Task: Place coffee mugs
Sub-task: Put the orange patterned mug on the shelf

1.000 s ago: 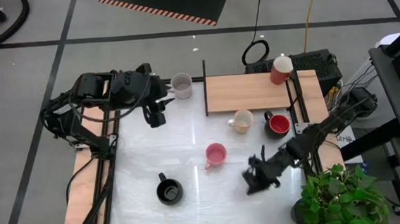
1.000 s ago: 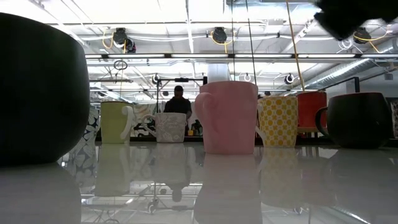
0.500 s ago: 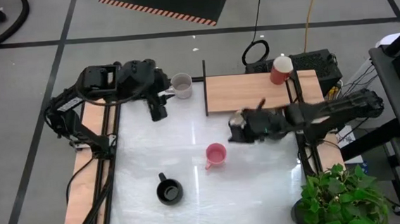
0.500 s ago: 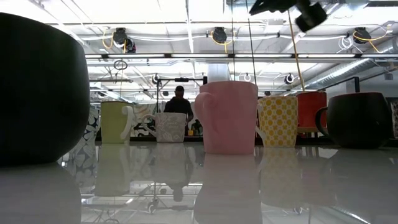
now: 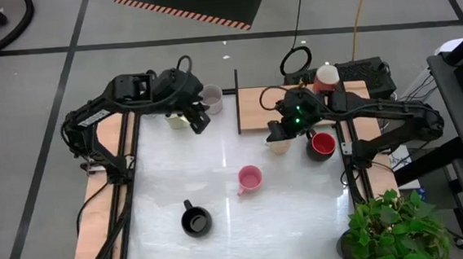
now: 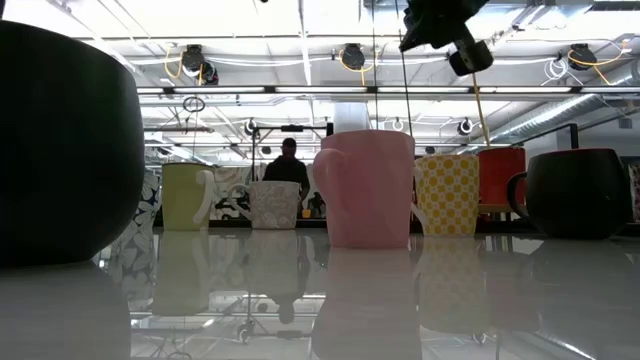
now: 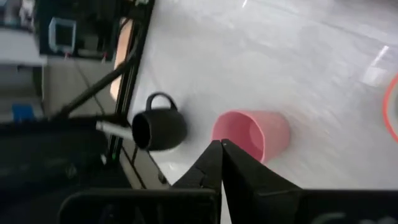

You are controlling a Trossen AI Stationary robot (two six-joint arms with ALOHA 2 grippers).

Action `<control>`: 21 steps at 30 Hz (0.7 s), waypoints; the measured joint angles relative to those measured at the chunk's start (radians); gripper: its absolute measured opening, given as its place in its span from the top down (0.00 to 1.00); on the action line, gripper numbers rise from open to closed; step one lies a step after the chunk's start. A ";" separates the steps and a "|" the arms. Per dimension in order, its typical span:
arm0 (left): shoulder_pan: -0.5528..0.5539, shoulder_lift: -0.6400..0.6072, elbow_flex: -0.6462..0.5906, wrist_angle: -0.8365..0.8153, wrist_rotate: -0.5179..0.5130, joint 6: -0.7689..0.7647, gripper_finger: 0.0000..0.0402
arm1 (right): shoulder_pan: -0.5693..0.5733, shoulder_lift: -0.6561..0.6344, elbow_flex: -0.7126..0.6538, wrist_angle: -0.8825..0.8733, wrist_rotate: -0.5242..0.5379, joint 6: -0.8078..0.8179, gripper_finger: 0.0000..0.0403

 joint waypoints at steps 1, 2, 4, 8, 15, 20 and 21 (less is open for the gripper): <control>-0.008 0.009 0.000 0.001 0.000 -0.024 0.58 | -0.008 0.000 0.000 -0.003 -0.018 -0.036 1.00; -0.016 0.015 0.000 0.001 0.000 -0.047 0.58 | -0.014 0.000 0.000 -0.014 -0.026 -0.075 1.00; -0.033 0.030 0.000 0.001 0.000 -0.078 0.58 | -0.021 0.000 0.000 -0.046 -0.025 -0.146 1.00; -0.068 0.071 0.000 0.004 0.000 -0.169 0.58 | -0.027 0.000 0.000 -0.176 -0.087 -0.190 1.00; -0.113 0.134 0.000 0.085 0.008 -0.240 0.58 | 0.021 -0.047 -0.002 -0.508 0.041 -0.245 0.99; -0.140 0.142 0.002 0.118 0.046 -0.220 0.58 | 0.027 -0.074 -0.002 -0.663 0.139 -0.289 0.91; -0.145 0.143 0.002 0.111 0.046 -0.208 0.58 | 0.027 -0.076 -0.002 -0.679 0.160 -0.302 0.88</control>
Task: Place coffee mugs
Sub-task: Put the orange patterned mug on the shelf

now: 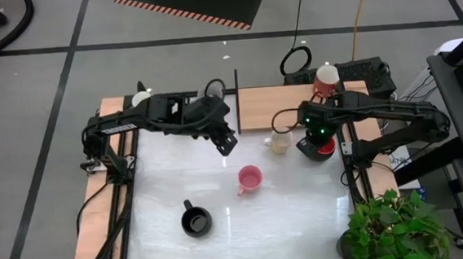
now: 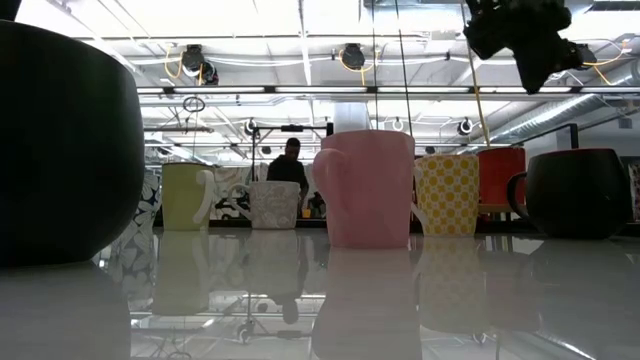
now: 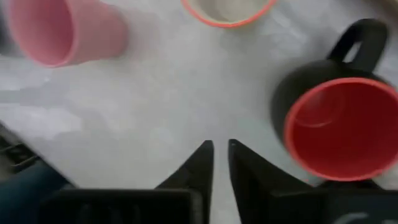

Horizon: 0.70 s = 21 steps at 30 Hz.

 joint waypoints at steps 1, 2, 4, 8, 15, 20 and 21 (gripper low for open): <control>-0.004 0.001 0.000 -0.004 0.000 0.014 0.58 | 0.000 -0.001 0.000 -0.015 0.014 -0.012 0.85; -0.006 0.002 -0.001 -0.002 0.000 0.030 0.58 | -0.001 -0.001 0.000 -0.030 0.030 -0.020 0.82; -0.006 0.001 -0.001 -0.001 0.000 0.061 0.58 | -0.009 0.001 -0.001 -0.056 0.046 -0.030 0.75; 0.004 0.001 -0.001 -0.001 -0.003 0.117 0.58 | -0.017 0.004 -0.005 -0.074 0.088 -0.010 0.60; 0.014 0.001 -0.001 -0.006 0.078 0.236 0.58 | -0.013 0.003 -0.073 -0.052 0.085 0.128 0.40; 0.014 -0.012 -0.001 -0.017 0.172 0.295 0.58 | -0.006 0.004 -0.091 0.146 0.084 0.192 0.35; 0.014 -0.015 -0.001 -0.014 0.185 0.307 0.58 | -0.005 0.003 -0.091 0.211 0.086 0.195 0.34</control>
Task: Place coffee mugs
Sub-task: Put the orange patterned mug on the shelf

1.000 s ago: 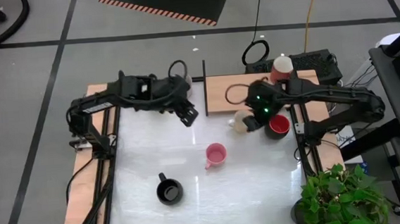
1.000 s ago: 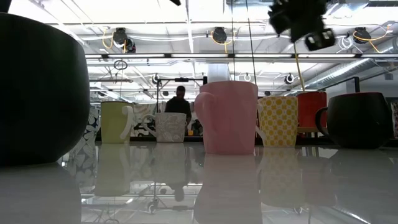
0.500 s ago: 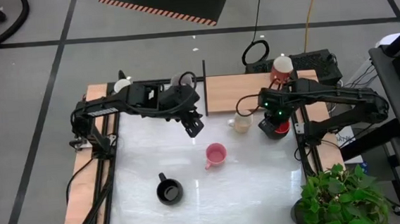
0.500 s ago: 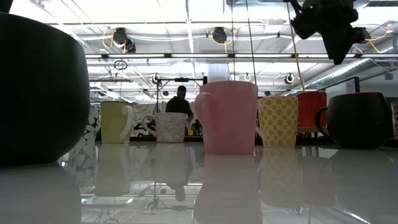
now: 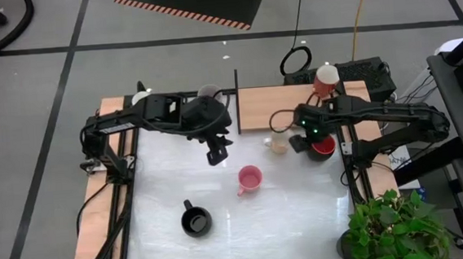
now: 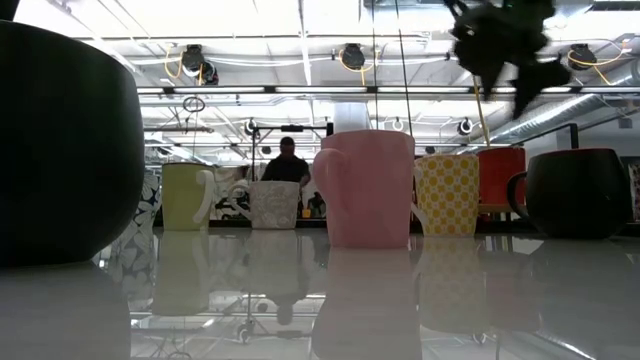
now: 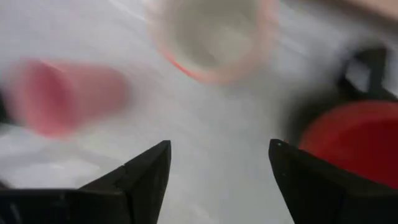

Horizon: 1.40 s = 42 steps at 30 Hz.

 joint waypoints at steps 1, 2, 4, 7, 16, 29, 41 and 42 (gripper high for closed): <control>0.000 -0.003 0.000 0.000 0.006 0.013 0.58 | 0.001 0.000 0.000 0.071 0.004 -0.005 0.34; 0.000 -0.008 0.000 -0.006 0.011 0.027 0.58 | 0.004 0.001 0.000 0.136 0.018 -0.020 0.34; 0.000 -0.012 -0.001 -0.016 0.013 0.059 0.58 | 0.006 0.003 0.000 0.234 0.055 -0.074 0.35; 0.003 -0.031 -0.001 -0.038 0.013 0.105 0.58 | 0.006 0.028 0.000 0.295 0.085 -0.187 0.36; 0.014 -0.054 -0.001 -0.075 0.013 0.158 0.58 | 0.006 0.159 0.000 0.312 0.017 -0.621 0.37; 0.021 -0.048 -0.001 -0.087 0.013 0.098 0.58 | 0.007 0.290 0.000 0.319 -0.054 -1.018 0.38; 0.073 -0.048 -0.001 -0.097 0.012 0.073 0.58 | 0.006 0.290 0.000 0.282 -0.013 -1.054 0.38; 0.078 -0.048 -0.001 -0.097 0.011 0.082 0.58 | 0.006 0.290 0.000 0.278 0.002 -1.053 0.38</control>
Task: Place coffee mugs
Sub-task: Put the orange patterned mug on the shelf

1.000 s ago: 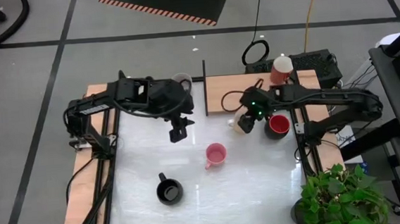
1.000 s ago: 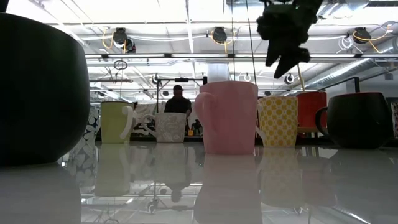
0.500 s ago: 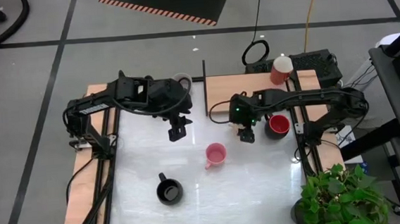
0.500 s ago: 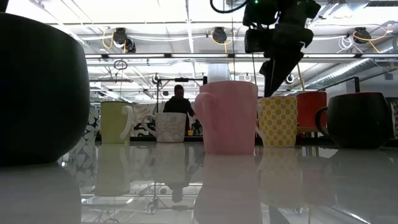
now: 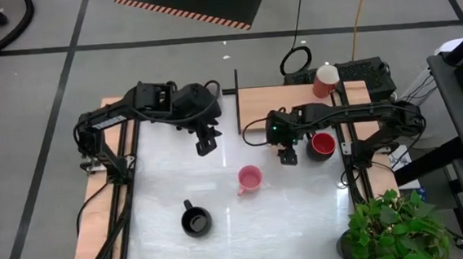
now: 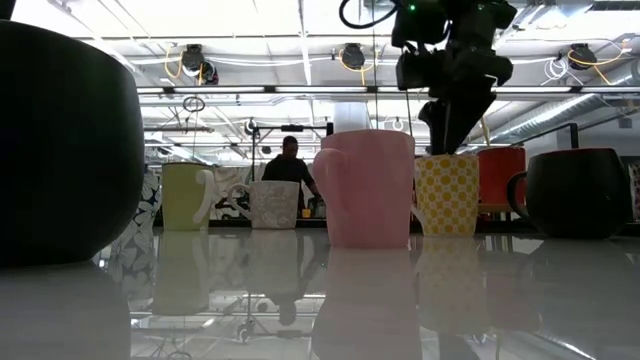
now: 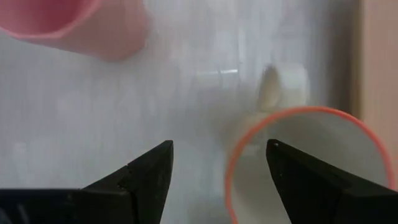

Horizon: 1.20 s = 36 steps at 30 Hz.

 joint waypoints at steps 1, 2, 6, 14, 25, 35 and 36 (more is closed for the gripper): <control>0.005 0.000 0.000 0.000 -0.001 0.012 0.58 | 0.000 0.000 0.000 -0.006 0.016 0.004 0.39; 0.010 0.000 0.000 0.000 -0.001 0.025 0.58 | 0.000 0.000 0.000 -0.012 0.027 0.010 0.40; 0.032 0.000 0.000 0.000 0.000 0.067 0.58 | 0.000 0.000 -0.001 -0.018 0.050 0.015 0.46; 0.057 0.000 0.000 0.000 0.000 0.127 0.58 | 0.000 0.000 -0.091 -0.024 0.011 0.074 0.65; 0.057 0.000 0.000 0.000 0.000 0.137 0.58 | 0.001 -0.015 0.030 -0.188 0.023 0.204 0.96; 0.058 0.000 0.000 0.002 0.001 0.153 0.58 | -0.050 -0.016 0.288 -0.347 0.198 0.379 0.98; 0.058 0.000 0.000 0.003 0.001 0.153 0.58 | -0.064 -0.016 0.298 -0.367 0.209 0.404 0.98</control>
